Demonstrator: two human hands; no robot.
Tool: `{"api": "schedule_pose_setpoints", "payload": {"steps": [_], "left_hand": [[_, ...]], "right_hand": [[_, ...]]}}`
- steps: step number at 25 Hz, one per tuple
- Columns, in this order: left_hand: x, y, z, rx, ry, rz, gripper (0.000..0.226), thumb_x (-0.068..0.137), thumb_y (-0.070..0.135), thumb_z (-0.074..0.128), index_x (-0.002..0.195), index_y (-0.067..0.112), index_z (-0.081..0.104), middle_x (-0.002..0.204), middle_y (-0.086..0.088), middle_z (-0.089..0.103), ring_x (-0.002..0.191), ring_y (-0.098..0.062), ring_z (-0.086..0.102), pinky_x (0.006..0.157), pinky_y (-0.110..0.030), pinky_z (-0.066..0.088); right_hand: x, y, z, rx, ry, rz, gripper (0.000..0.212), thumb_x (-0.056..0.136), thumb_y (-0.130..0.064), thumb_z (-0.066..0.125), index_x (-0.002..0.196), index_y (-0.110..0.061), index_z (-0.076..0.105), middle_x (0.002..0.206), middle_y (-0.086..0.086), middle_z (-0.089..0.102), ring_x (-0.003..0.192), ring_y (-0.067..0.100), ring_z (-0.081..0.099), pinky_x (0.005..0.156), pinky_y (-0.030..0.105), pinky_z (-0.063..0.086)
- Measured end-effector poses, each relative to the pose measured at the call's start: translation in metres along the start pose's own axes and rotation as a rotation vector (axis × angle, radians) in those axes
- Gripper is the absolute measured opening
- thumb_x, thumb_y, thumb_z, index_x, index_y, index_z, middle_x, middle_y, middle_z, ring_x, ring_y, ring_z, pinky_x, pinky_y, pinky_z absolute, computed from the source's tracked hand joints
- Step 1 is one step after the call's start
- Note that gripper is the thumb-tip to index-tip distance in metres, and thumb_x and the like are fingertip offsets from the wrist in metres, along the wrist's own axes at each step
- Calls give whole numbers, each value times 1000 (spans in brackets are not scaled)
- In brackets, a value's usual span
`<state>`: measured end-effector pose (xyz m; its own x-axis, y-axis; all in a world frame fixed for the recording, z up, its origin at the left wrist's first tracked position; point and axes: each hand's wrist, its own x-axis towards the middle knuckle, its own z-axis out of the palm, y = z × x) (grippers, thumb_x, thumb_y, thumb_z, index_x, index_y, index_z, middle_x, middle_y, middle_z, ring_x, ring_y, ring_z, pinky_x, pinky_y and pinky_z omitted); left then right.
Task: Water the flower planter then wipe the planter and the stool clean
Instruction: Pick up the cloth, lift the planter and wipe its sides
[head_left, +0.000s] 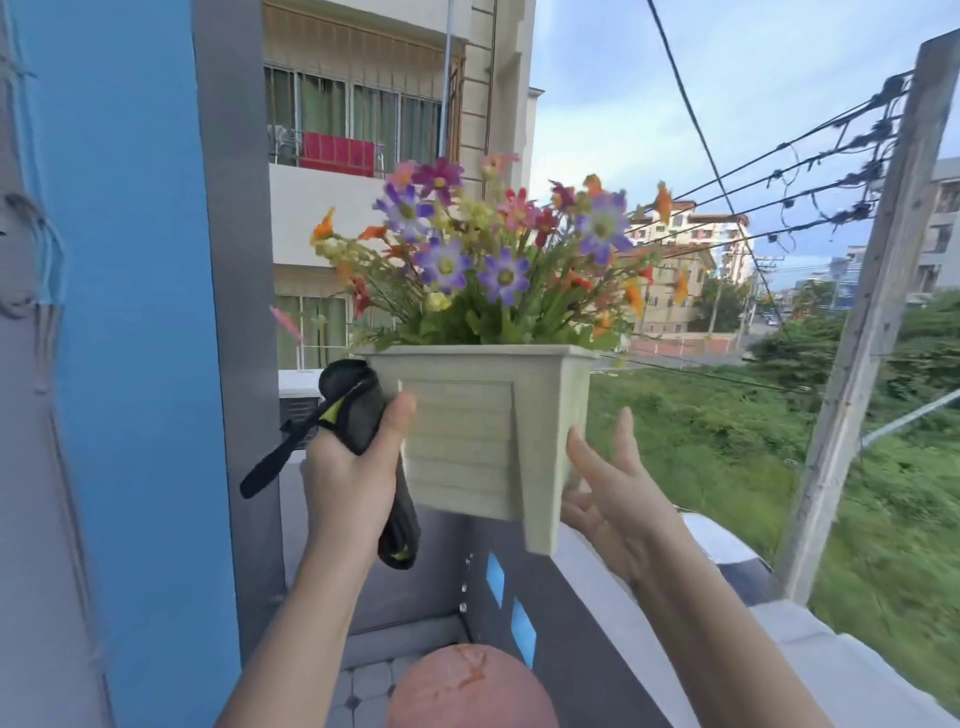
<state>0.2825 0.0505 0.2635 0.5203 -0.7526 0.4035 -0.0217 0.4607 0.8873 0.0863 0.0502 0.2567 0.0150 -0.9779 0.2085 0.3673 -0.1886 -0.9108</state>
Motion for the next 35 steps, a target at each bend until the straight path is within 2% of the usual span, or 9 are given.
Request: {"api": "schedule_pose_setpoints", "payload": {"steps": [4, 7, 10, 14, 17, 21, 28, 30, 35], "left_hand": [[-1, -6, 1, 169, -8, 106, 56, 66, 70, 63, 50, 21, 42, 34, 9, 40, 44, -20, 42, 51, -32, 36], [-13, 0, 6, 340, 7, 210, 61, 70, 81, 38, 55, 21, 42, 47, -3, 49, 58, -32, 57, 58, -39, 46], [-22, -2, 7, 475, -9, 387, 80, 78, 78, 5, 83, 19, 59, 80, -13, 64, 78, -31, 58, 70, -36, 45], [-40, -17, 3, 705, -101, 590, 49, 87, 30, 35, 136, 26, 37, 97, -17, 62, 63, -36, 60, 46, -33, 47], [-42, -24, -2, 761, -44, 706, 58, 78, 19, 39, 136, 27, 35, 97, -19, 64, 56, -34, 58, 39, -32, 45], [-23, 18, 4, 721, 14, 888, 46, 97, 36, 29, 141, 28, 35, 113, -16, 62, 74, -36, 63, 49, -35, 47], [-39, -1, 5, 892, -6, 851, 49, 89, 28, 44, 138, 25, 38, 113, -19, 63, 63, -34, 61, 44, -35, 48], [-52, -21, -2, 917, -42, 878, 54, 82, 20, 45, 135, 22, 38, 109, -17, 66, 57, -30, 60, 41, -33, 48], [-19, 23, 13, 724, 14, 867, 48, 99, 39, 19, 141, 24, 37, 106, -15, 65, 65, -36, 60, 46, -32, 44]], "right_hand": [[-8, 15, 22, 58, -217, -79, 92, 71, -72, 62, 147, -27, 36, 144, 7, 52, 129, 28, 53, 109, 55, 37], [-9, 25, 26, -26, -144, -107, 112, 51, -61, 82, 147, -31, 32, 137, 2, 59, 122, 23, 60, 99, 57, 47], [-3, 28, 28, -95, -90, -189, 81, 69, -35, 73, 142, -31, 38, 125, 3, 67, 113, 26, 65, 86, 55, 55], [-2, 21, 22, -69, -61, -182, 67, 76, -36, 63, 140, -30, 43, 124, 3, 68, 111, 24, 66, 83, 49, 58], [-5, 26, 16, -96, -91, -164, 64, 72, -26, 68, 133, -21, 49, 119, 8, 70, 106, 26, 69, 86, 48, 58], [-4, 24, 16, -40, -121, -185, 66, 73, -26, 68, 135, -15, 47, 125, 12, 67, 112, 30, 65, 94, 55, 51], [1, -1, 14, -47, -120, -193, 93, 55, -50, 86, 134, -18, 49, 124, 6, 68, 108, 23, 68, 85, 43, 57], [3, -10, 9, -37, -128, -213, 77, 70, -41, 80, 136, -18, 47, 124, 4, 68, 106, 19, 69, 83, 39, 59], [3, -3, 8, -66, -141, -212, 82, 63, -46, 84, 133, -23, 48, 124, 5, 68, 111, 26, 66, 88, 47, 57]]}}
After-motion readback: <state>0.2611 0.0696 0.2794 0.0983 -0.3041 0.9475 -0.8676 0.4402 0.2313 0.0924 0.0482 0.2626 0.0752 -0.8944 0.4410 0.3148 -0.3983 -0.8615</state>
